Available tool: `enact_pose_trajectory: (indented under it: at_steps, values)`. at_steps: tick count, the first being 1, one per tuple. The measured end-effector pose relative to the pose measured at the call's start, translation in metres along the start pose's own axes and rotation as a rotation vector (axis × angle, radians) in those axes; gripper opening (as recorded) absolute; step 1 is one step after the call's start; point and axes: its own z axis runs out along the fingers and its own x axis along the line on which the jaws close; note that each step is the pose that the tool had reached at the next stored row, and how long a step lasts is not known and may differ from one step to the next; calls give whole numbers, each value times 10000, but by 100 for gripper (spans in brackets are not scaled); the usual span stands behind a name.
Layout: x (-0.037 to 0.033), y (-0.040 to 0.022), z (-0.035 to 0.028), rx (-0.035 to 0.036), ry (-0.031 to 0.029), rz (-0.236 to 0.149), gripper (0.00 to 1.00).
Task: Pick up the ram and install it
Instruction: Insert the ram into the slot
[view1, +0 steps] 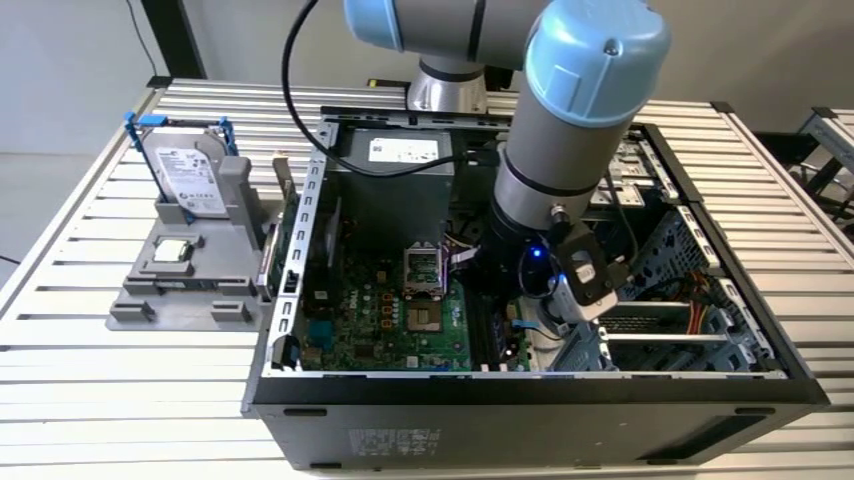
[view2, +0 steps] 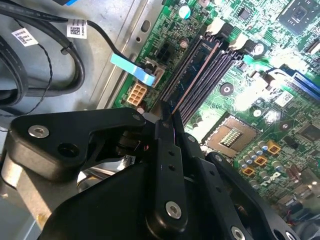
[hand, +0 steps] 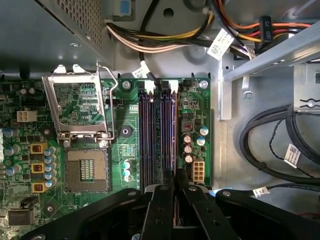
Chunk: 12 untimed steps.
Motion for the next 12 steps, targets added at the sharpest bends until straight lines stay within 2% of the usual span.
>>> enact_pose_trajectory:
  at_steps: [12]
  values:
    - [-22,-1,56,69,2,0,0]
